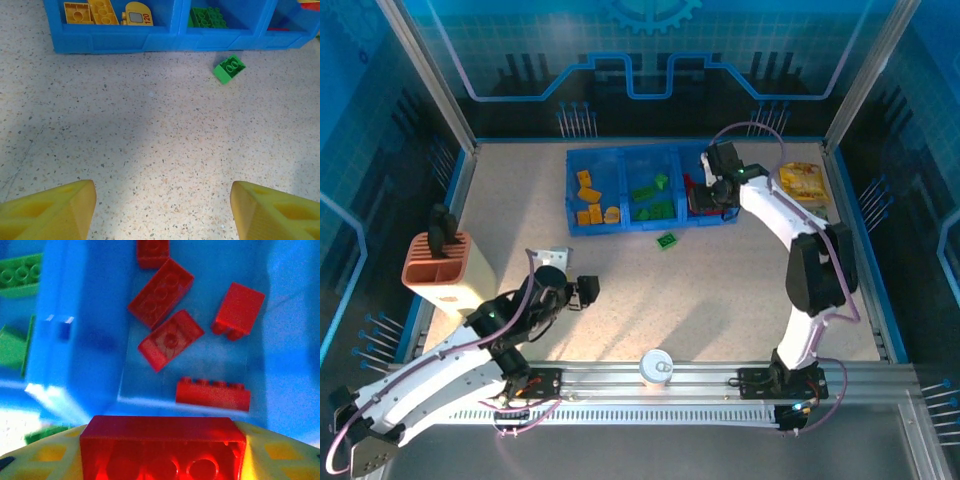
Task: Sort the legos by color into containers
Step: Place the lego in the container, then pick up the lego from the center of the table.
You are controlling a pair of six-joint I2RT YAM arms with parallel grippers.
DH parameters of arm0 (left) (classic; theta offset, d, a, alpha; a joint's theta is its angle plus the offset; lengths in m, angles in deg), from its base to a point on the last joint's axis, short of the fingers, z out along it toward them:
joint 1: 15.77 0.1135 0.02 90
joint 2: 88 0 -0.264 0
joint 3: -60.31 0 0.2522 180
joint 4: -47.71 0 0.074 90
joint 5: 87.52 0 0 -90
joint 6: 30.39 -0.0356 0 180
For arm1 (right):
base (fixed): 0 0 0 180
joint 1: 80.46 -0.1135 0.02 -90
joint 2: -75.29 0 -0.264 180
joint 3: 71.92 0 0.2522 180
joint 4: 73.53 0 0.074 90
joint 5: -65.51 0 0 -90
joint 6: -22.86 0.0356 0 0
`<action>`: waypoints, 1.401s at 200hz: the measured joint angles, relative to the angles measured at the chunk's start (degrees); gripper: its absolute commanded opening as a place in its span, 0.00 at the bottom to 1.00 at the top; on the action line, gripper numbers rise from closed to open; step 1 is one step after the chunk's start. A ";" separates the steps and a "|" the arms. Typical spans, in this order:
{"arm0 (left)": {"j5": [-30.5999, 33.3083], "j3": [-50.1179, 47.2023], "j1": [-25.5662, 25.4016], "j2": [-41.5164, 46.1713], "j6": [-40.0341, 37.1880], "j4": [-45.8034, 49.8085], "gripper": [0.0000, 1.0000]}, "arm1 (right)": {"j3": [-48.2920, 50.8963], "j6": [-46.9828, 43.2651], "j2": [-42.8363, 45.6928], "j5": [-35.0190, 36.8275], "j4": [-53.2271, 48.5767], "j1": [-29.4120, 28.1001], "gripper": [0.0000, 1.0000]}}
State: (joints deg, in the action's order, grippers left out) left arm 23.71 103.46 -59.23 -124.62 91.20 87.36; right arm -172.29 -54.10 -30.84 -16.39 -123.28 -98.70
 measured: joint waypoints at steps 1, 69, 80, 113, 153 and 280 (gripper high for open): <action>0.00 0.00 0.00 0.13 0.02 0.07 0.72 | -0.15 0.07 -0.20 -0.04 0.00 0.02 0.53; 0.07 -0.11 0.00 8.46 0.98 5.33 0.72 | -6.60 3.50 -6.47 3.54 -2.56 -0.74 1.00; 0.09 -0.50 0.00 8.46 1.20 5.44 0.72 | -5.68 3.48 -4.98 5.79 -1.97 -1.92 1.00; 0.22 -1.25 0.00 8.24 1.49 5.35 0.72 | -2.08 3.43 0.90 9.40 -0.96 -6.95 1.00; 0.22 -1.25 0.00 6.62 1.49 5.16 0.72 | 4.66 2.08 8.72 6.69 3.06 -11.41 1.00; -0.02 -1.44 0.00 5.55 1.53 4.76 0.72 | 7.54 -1.51 -6.14 0.90 2.23 -17.44 1.00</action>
State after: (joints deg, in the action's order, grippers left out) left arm 23.69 102.02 -59.23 -119.07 92.73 92.12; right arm -164.75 -55.61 -36.98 -15.50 -121.05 -116.15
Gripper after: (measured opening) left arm 0.719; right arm 0.996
